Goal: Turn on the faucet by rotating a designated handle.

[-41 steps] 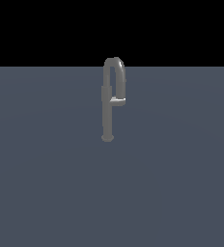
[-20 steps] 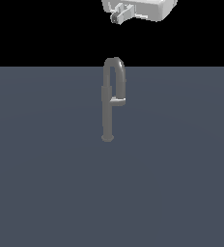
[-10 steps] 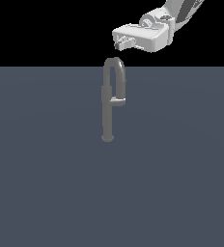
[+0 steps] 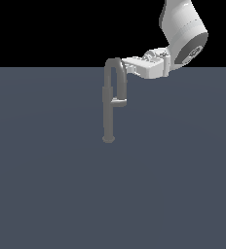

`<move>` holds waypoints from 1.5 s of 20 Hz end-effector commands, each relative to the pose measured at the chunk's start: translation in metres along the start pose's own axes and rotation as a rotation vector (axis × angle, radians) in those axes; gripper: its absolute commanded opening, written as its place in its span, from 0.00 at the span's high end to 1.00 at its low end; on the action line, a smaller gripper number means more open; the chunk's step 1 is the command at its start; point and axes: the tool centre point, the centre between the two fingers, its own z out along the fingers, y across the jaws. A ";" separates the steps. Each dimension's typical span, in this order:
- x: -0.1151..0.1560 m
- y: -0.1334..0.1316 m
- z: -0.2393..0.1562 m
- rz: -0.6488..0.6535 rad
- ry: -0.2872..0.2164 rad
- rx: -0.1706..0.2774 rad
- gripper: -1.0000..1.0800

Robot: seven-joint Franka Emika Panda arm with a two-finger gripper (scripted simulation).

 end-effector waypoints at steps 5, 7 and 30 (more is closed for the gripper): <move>0.041 -0.005 0.005 0.094 -0.114 0.093 1.00; 0.050 -0.005 0.007 0.115 -0.138 0.113 1.00; 0.052 0.010 0.011 0.144 -0.174 0.143 1.00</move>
